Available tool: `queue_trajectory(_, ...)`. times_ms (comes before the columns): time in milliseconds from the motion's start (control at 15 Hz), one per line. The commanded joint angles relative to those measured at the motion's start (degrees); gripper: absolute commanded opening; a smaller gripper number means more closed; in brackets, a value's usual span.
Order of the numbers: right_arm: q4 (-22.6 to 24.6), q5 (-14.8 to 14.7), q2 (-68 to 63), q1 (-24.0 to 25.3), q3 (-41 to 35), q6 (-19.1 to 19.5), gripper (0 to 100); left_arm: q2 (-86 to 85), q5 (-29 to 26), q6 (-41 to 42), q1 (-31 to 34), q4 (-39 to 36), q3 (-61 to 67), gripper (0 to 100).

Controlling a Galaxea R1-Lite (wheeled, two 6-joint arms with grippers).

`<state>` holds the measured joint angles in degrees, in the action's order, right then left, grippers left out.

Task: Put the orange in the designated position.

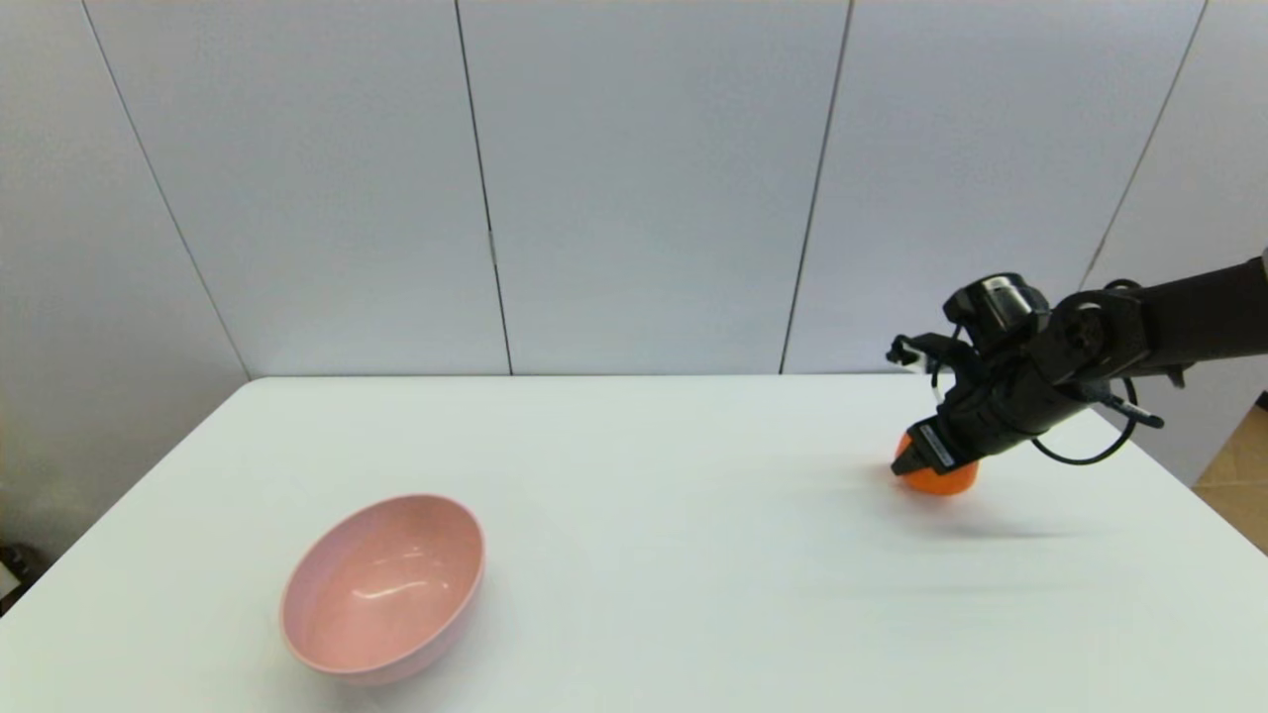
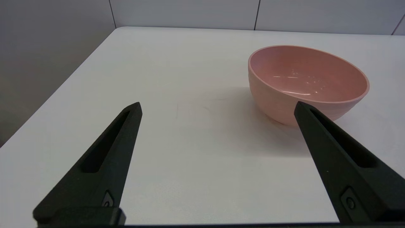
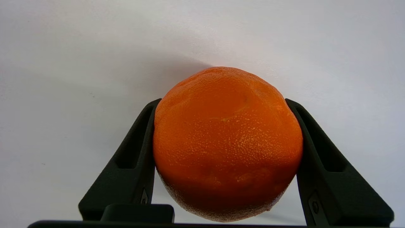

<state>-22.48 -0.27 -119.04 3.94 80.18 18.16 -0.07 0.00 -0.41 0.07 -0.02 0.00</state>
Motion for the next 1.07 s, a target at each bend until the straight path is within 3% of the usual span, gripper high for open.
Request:
queue_trajectory(67,-0.1,-0.3,4.1,2.0,2.0,0.4,0,0.0,0.0,0.0,0.0,-0.1,0.0,100)
queue_trajectory(400,-0.1,-0.3,4.7,8.4,7.6,0.6,0,0.0,0.0,0.0,0.0,-0.1,0.0,100)
queue_trajectory(1067,-0.1,-0.3,-5.9,22.9,24.0,0.6,0,0.1,0.0,0.0,0.0,0.0,0.0,100)
